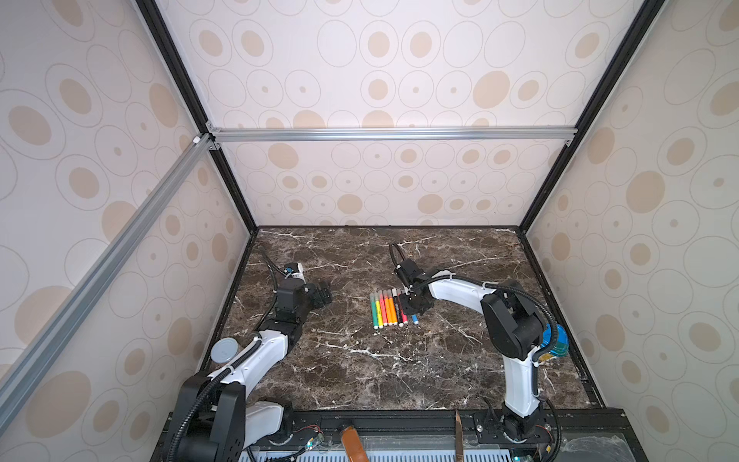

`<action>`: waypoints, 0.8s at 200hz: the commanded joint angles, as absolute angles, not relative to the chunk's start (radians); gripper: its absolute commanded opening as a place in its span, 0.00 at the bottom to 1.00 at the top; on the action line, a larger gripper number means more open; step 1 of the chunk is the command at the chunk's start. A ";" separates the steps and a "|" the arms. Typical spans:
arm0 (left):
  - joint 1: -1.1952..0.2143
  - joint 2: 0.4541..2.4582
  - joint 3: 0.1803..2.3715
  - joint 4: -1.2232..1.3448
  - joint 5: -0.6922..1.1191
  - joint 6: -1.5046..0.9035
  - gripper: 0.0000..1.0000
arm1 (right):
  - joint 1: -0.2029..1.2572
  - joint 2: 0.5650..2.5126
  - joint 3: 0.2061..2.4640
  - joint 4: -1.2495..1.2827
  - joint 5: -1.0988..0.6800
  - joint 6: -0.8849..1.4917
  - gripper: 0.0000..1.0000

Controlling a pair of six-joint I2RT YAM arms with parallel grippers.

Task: Remove pen caps from pens
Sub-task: Pick up the pen from the center of the table.

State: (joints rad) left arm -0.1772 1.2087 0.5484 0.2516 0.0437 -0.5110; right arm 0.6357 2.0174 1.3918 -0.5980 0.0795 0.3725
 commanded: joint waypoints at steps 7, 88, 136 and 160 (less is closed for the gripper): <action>-0.189 1.234 0.608 0.253 0.111 -0.542 0.98 | 0.636 1.981 1.320 -0.622 0.076 0.361 0.07; -0.271 1.374 0.655 0.507 0.518 -0.656 0.94 | 0.590 1.589 1.128 -0.500 -0.074 0.092 0.00; -0.363 1.505 0.717 0.665 0.722 -0.745 0.86 | 0.583 1.467 1.066 -0.428 -0.230 0.009 0.00; -0.416 1.551 0.738 0.721 0.730 -0.794 0.81 | 0.583 1.474 1.051 -0.389 -0.278 0.039 0.00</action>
